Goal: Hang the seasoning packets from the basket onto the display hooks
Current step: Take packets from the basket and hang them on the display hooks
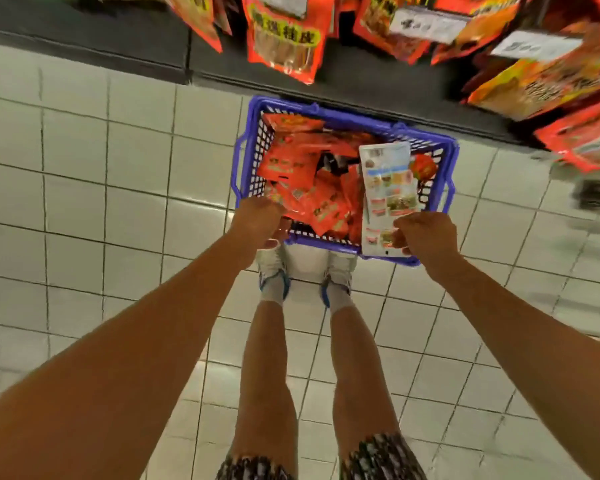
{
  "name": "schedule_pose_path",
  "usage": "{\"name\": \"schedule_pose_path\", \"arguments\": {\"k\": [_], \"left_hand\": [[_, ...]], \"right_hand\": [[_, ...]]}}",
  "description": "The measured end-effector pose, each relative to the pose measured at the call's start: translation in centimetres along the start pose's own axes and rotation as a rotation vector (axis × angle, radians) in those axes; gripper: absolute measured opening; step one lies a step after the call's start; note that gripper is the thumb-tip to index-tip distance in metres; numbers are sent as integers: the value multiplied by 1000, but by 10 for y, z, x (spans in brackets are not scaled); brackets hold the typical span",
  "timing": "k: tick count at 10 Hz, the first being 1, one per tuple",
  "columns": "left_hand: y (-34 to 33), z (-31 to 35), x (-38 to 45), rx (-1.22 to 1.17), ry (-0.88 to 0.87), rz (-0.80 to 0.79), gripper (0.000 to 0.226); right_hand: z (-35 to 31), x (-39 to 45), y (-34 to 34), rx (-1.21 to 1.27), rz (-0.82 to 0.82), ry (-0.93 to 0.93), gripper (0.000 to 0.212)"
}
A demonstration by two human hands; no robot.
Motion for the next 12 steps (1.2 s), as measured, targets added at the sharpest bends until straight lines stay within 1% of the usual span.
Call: {"name": "schedule_pose_path", "arguments": {"k": [1,2,3,4,5,6,7,8,9,10,11,12], "left_hand": [[-19,-20,44,82,1,3,7],[-38,-39,80,230,-23,-30,18],[-54,-51,102,309,-50,-32,25],[-71,-58,109,378,-114,-50,12],[-85,-64,107,369,-133,-66,15],[-89,-52,103,510,-311,39,19],[-100,-28,92,609,-642,39,74],[-106,2,74,626,-913,63,107],[-114,23,61,662,-1089,67,93],[-111,23,61,522,-1092,29,45],[-101,0,76,516,-928,71,11],[-85,-13,82,434,-876,160,23]], "right_hand": [[19,42,-30,-416,34,219,28],[38,78,-54,-731,13,369,63],[44,97,-79,-915,-27,639,95],[45,117,-86,-1027,7,793,94],[40,113,-86,-925,10,905,73],[22,88,-81,-698,-40,1000,44],[-6,51,-66,-444,-95,1006,34],[-34,17,-45,-282,-147,1075,35],[-52,-7,-29,-127,-207,1154,28],[-56,-5,-27,-46,-202,1145,22],[-36,39,-34,-78,-157,875,31],[4,93,-48,-466,-88,711,46]]}}
Point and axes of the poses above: each hand's wrist, its own x-axis towards the middle knuckle, its own y-axis out of the back of the hand, z = x × y, the point moved 8 cm from there along x, towards the middle knuckle, and after that the axes turned 14 degrees about z, right-handed, at the moved point
